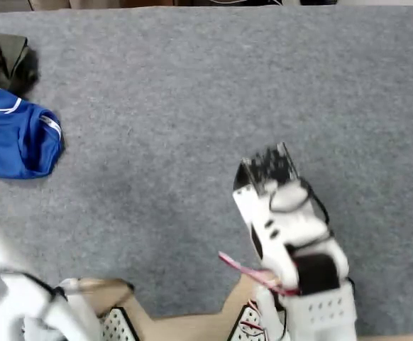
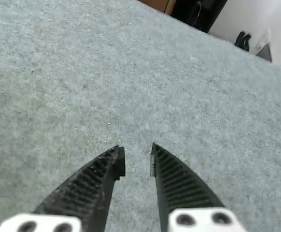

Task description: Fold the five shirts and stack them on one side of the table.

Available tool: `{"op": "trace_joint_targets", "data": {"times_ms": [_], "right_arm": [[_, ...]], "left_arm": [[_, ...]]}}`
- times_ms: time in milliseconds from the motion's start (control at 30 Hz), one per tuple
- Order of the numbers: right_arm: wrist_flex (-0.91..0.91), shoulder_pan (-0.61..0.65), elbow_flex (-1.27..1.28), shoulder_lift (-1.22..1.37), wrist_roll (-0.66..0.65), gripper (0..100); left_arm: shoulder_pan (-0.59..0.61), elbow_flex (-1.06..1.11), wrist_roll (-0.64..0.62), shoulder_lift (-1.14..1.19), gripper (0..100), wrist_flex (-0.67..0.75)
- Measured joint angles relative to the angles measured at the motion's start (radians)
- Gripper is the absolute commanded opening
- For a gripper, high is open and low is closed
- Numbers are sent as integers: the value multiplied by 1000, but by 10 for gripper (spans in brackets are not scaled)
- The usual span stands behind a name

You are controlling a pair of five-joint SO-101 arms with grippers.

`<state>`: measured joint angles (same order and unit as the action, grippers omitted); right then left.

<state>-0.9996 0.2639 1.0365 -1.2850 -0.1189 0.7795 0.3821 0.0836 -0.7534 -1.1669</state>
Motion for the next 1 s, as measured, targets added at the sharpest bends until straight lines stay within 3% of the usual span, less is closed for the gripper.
{"op": "trace_joint_targets", "data": {"times_ms": [400,700,1000], "right_arm": [[-84,255,-638,939,32,113],[-109,430,-1135,1521,221,113],[-241,555,-1646,1964,278,113]], "left_arm": [[114,-480,-3,727,37,0],[195,-833,-3,1143,236,0],[204,-1146,-3,1455,240,0]]}}
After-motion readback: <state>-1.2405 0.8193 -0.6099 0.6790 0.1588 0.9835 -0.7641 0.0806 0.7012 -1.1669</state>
